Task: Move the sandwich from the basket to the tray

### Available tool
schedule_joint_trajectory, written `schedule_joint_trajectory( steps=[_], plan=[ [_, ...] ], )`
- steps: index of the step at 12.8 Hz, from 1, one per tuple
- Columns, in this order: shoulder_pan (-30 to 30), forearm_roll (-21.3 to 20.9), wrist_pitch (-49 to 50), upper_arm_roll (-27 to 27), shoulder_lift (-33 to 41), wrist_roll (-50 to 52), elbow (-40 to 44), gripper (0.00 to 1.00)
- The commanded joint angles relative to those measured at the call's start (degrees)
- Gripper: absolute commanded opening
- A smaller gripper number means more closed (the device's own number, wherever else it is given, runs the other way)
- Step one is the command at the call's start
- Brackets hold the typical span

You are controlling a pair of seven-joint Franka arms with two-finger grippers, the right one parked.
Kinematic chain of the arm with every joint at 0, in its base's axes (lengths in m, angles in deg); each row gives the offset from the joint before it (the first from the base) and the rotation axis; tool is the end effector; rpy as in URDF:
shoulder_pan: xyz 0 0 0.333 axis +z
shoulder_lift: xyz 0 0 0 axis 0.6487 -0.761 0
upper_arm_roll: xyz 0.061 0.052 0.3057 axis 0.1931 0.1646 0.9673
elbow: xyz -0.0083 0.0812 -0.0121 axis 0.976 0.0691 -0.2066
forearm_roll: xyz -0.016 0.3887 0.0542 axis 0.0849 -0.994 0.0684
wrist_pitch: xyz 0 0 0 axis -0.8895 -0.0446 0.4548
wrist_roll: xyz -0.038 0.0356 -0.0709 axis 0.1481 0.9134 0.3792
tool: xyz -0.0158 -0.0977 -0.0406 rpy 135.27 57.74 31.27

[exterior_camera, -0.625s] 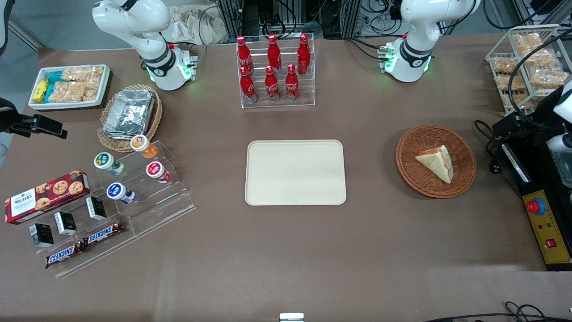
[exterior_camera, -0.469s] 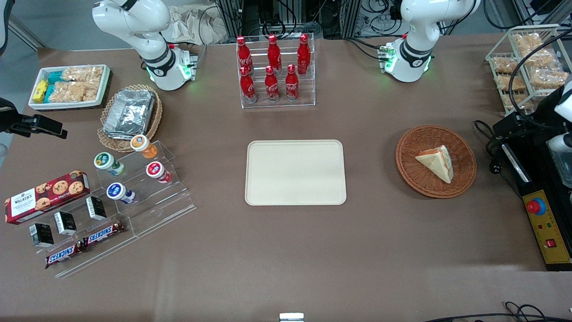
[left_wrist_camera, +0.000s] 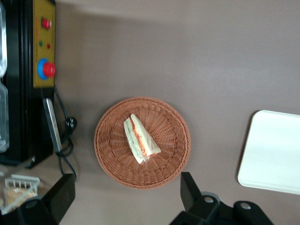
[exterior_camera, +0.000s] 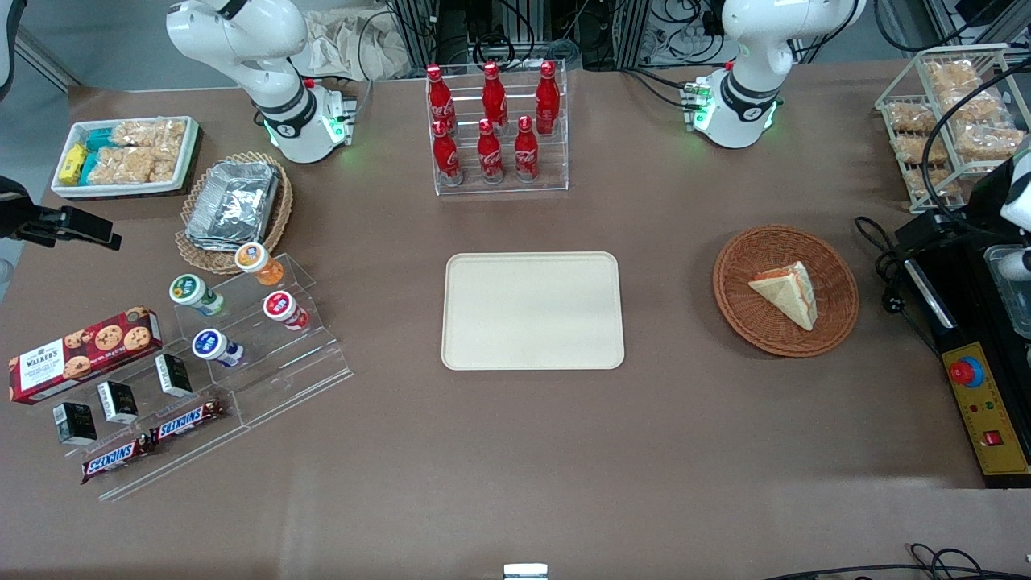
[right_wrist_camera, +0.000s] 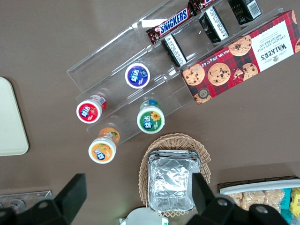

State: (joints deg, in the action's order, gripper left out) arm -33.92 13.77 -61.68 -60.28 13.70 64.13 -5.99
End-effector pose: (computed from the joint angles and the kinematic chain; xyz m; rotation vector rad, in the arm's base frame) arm 0.5610 0.0103 0.6058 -3.1017 -0.3109 0.0253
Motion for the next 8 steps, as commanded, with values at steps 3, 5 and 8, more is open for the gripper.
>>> schedule_joint_trajectory(
  steps=[3, 5, 8],
  plan=[
    [0.42, 2.9, -4.84, 3.31, 7.13, 13.44, -14.53, 1.0],
    [0.6, 2.98, -16.32, 3.75, 11.52, 17.8, -26.64, 1.0],
    [-0.02, 2.54, -25.51, 3.4, 11.81, 27.85, -35.21, 1.0]
  ],
)
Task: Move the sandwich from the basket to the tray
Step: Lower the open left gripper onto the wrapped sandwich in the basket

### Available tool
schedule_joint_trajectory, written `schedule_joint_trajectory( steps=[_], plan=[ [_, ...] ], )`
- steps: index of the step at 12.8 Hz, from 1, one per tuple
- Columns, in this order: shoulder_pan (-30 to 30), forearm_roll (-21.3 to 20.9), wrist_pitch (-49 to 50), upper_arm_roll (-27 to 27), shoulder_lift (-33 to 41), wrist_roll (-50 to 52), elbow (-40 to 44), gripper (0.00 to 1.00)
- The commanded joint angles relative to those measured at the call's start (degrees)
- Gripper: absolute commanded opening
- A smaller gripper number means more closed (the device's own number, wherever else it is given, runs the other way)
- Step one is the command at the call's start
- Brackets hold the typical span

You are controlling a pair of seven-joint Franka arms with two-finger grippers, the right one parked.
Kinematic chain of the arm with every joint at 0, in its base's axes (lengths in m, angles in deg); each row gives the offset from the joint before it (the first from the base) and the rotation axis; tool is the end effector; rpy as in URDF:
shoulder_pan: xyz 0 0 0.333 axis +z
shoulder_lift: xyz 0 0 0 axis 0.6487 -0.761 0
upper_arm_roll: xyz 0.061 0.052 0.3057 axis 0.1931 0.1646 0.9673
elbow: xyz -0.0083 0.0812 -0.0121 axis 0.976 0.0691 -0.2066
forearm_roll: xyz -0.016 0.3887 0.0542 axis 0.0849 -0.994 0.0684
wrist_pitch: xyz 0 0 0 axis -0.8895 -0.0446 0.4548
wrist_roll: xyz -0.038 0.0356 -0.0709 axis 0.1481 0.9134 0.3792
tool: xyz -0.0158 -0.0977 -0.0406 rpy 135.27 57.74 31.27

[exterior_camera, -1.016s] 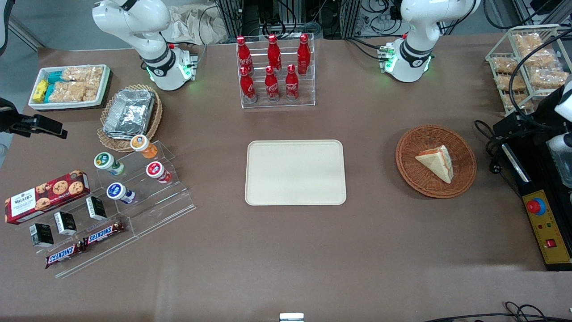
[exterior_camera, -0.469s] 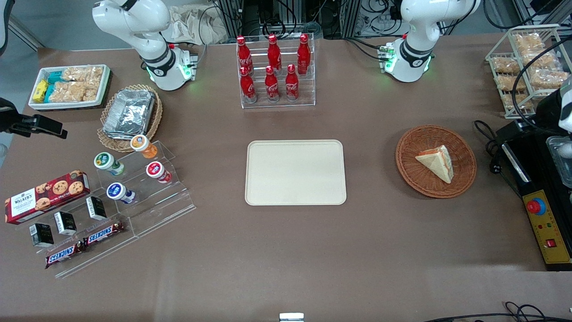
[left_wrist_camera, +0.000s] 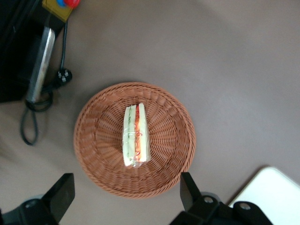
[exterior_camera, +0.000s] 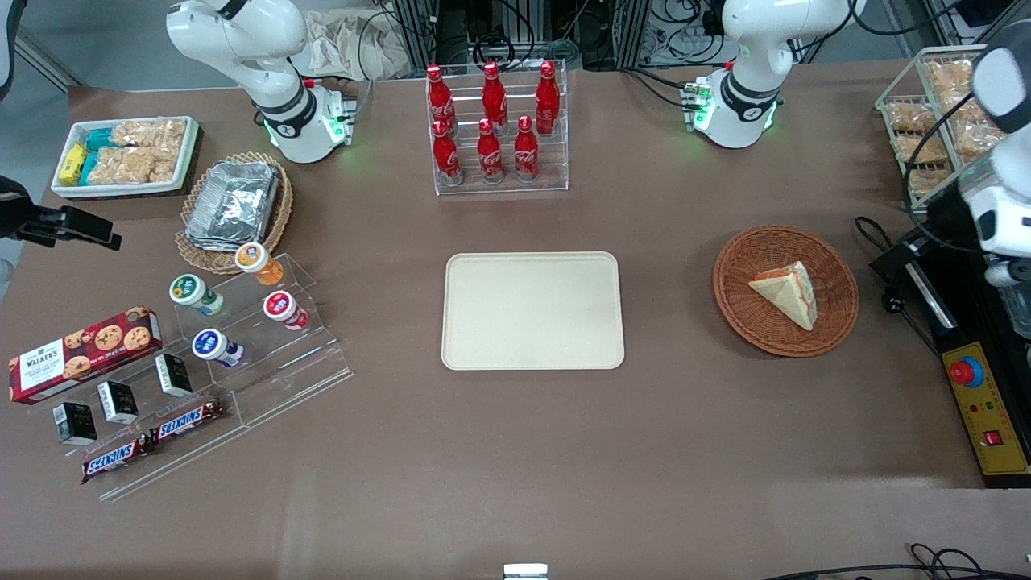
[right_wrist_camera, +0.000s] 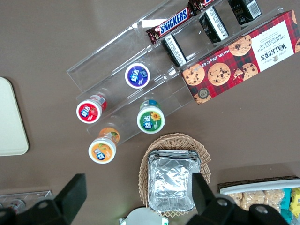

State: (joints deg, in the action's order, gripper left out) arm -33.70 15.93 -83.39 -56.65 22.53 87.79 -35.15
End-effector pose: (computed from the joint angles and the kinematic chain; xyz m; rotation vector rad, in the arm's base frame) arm 0.5119 0.0397 0.4790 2.9507 1.0540 0.0056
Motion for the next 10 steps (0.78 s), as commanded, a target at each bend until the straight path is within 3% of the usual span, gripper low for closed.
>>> schedule_joint_trajectory(
  steps=[1, 10],
  plan=[
    [-0.24, 0.47, -4.5, -0.23, 2.36, 4.89, -7.19, 1.0],
    [-3.05, 0.82, -16.98, -0.5, -4.4, 15.51, -13.27, 1.0]
  ],
)
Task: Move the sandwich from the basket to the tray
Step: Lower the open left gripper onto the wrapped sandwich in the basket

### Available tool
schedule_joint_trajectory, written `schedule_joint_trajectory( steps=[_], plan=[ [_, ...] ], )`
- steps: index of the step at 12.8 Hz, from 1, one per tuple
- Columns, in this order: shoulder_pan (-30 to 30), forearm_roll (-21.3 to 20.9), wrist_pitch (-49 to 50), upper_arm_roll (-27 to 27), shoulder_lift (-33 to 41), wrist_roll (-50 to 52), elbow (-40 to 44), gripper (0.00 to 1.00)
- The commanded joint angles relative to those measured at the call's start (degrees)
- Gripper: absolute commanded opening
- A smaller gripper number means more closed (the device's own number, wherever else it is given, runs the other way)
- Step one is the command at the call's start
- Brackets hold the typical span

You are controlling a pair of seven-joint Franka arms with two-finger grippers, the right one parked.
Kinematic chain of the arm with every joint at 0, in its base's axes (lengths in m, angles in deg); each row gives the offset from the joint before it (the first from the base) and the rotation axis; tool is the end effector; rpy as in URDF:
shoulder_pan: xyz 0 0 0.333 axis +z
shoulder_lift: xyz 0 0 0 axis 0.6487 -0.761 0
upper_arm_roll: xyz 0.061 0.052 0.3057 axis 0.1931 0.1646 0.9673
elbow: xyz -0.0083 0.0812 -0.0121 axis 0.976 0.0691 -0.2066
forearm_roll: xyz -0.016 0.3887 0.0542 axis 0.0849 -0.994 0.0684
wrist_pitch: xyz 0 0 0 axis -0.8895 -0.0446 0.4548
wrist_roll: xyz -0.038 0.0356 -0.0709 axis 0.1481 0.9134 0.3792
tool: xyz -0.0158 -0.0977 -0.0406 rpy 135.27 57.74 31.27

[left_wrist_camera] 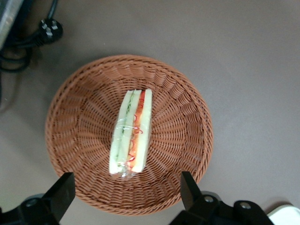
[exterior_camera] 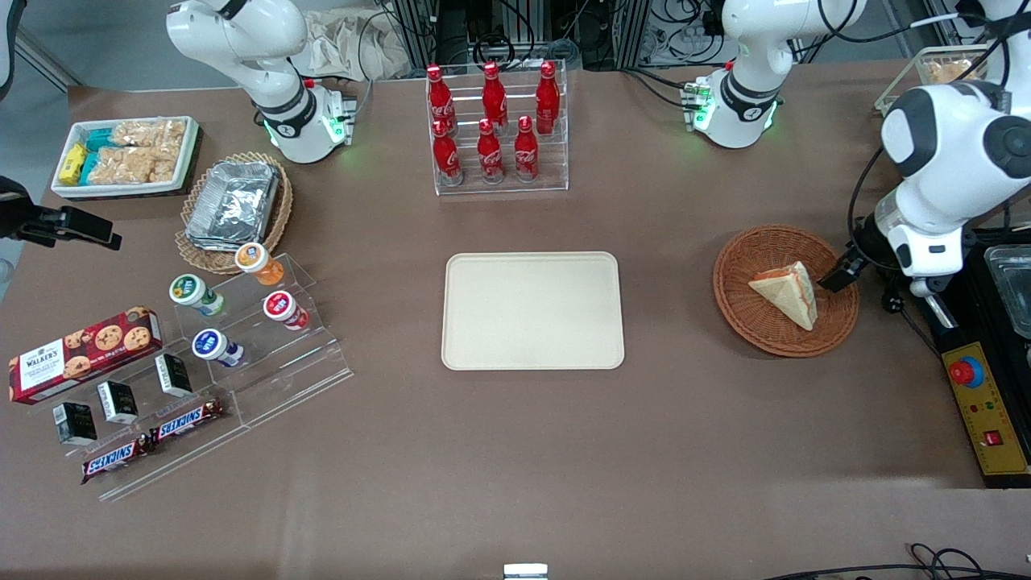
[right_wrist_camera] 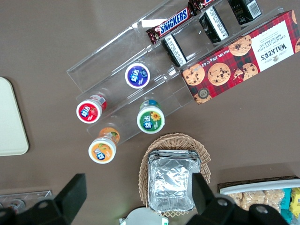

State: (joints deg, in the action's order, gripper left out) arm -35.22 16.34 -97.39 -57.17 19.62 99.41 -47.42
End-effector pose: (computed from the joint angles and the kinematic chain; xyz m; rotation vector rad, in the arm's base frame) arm 0.4949 0.0214 0.3762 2.8499 1.3079 -0.0289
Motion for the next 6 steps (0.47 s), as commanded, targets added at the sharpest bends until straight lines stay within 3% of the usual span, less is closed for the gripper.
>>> schedule_joint_trajectory(
  steps=[1, 6],
  plan=[
    [-2.05, 0.41, -4.64, -0.07, -2.54, 5.3, -1.69, 1.0],
    [-2.23, 0.41, -16.24, 0.02, -6.06, 5.41, -7.75, 1.0]
  ],
)
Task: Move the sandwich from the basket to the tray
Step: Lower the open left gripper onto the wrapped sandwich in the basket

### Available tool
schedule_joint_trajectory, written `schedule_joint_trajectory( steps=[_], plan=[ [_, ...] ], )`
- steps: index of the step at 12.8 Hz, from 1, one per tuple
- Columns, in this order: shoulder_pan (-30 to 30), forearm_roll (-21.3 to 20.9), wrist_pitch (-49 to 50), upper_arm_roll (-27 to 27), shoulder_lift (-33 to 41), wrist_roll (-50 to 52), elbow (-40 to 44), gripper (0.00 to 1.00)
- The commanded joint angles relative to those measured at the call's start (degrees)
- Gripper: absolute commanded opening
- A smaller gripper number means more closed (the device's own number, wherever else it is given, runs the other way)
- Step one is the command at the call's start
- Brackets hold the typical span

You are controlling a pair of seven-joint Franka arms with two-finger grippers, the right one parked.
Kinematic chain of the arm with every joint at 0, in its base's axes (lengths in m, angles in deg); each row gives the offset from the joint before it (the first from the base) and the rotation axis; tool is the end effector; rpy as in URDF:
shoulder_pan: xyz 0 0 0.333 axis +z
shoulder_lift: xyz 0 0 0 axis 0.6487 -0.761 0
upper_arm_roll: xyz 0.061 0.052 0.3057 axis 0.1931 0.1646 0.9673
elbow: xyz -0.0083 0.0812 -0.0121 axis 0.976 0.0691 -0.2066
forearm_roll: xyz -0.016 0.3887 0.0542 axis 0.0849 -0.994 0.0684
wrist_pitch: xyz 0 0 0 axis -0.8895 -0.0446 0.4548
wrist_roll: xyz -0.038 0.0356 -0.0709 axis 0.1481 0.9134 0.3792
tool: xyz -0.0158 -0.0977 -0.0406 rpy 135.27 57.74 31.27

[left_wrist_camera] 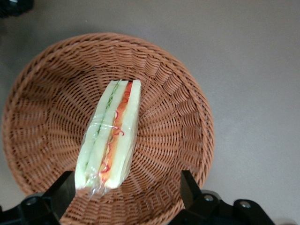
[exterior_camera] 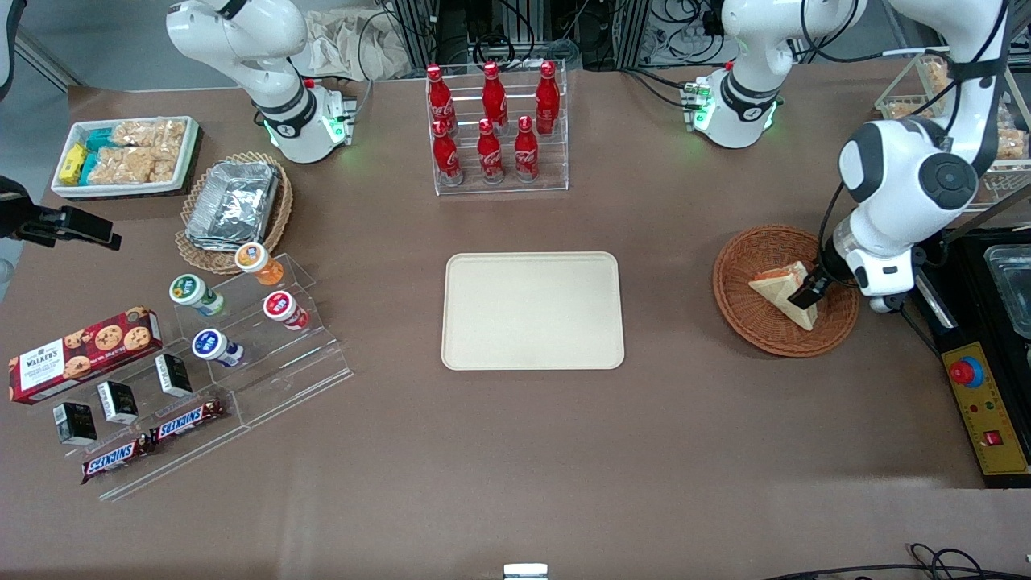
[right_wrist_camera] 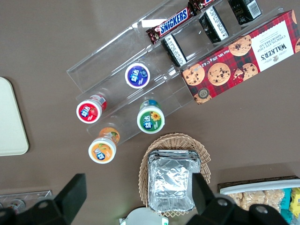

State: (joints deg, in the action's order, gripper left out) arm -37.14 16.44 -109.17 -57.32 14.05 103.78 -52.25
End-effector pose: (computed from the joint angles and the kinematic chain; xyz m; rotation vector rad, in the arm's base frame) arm 0.4923 0.0041 0.3104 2.8098 1.3654 0.0029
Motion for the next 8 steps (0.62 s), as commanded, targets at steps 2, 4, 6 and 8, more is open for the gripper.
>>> schedule_joint_trajectory(
  steps=[2, 4, 6, 8],
  plan=[
    [-0.23, 0.23, -7.54, 0.17, -1.37, 1.03, -4.94, 1.0],
    [-0.14, 0.23, -12.45, 0.17, -2.78, 0.94, -7.48, 1.0],
    [-0.05, 0.23, -14.84, 0.17, -4.36, 0.94, -8.11, 1.0],
    [-0.05, 0.23, -14.76, 0.17, -4.37, 1.12, -8.03, 0.83]
  ],
)
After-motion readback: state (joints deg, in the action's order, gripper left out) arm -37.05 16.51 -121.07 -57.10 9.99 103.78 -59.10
